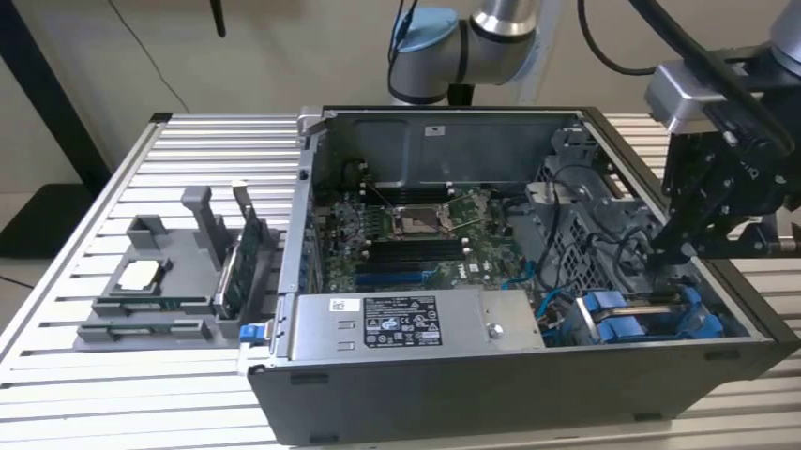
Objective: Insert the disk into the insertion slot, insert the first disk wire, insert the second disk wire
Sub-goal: 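Insert the second disk wire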
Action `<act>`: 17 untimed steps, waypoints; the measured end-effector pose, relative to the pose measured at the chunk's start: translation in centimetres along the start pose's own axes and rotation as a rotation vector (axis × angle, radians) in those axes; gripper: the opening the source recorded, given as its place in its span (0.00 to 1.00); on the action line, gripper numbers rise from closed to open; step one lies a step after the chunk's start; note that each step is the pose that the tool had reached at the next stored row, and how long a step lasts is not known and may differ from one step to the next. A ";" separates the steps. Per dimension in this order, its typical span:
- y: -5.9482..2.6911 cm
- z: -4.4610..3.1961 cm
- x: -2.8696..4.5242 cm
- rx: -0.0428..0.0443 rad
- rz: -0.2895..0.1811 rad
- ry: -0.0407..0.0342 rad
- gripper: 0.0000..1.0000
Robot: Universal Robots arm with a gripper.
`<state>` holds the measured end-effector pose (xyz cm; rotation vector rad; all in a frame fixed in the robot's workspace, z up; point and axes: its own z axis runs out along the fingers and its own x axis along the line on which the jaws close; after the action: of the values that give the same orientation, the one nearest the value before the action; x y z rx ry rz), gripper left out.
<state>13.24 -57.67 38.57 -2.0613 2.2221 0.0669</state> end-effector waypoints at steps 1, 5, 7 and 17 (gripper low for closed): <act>0.21 -0.03 0.02 0.0000 0.000 0.0000 0.24; 1.03 -0.06 0.08 0.0003 0.000 -0.0004 0.24; 1.27 -0.02 0.09 0.0012 0.000 -0.0022 0.24; 1.42 0.15 -0.23 0.0025 0.001 -0.0126 0.24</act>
<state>11.85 -57.32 38.38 -2.0531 2.2145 0.0769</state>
